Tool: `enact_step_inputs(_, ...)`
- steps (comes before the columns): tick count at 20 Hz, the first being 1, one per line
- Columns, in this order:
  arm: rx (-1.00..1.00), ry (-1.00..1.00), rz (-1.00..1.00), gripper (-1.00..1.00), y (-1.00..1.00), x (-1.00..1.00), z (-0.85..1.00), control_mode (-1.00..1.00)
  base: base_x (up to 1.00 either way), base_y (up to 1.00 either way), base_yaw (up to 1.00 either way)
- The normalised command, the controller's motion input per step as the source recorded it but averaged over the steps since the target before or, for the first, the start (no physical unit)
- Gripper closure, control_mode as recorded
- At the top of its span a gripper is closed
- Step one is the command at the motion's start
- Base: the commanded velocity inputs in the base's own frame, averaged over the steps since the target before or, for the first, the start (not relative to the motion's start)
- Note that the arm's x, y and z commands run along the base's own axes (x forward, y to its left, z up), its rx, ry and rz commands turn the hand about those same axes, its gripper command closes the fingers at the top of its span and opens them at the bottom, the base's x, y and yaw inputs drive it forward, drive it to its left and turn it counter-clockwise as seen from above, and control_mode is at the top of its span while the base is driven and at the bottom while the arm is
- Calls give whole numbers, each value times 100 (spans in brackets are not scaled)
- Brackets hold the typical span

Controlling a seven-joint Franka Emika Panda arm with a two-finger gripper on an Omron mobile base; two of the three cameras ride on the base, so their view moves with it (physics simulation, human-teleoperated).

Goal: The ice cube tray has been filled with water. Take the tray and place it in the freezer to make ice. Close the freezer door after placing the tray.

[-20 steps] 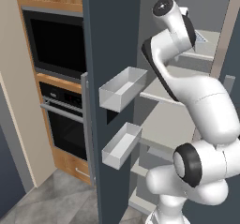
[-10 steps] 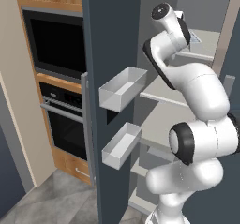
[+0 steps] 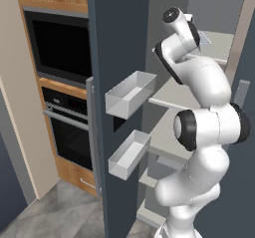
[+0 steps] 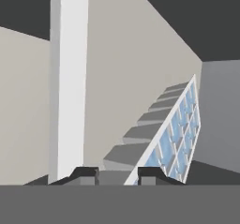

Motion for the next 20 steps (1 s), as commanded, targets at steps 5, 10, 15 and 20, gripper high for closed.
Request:
enact_step_inputs(5,0,1,0,100,-34,75,-4,-100,0,0,0)
enact_step_inputs(10,0,0,0,-100,-13,46,-2,-100,0,0,0)
enact_step_inputs(15,-1,-1,0,-100,1,-23,1,-100,0,0,0)
enact_step_inputs(20,-12,-11,0,-100,28,-83,-30,-100,0,0,0)
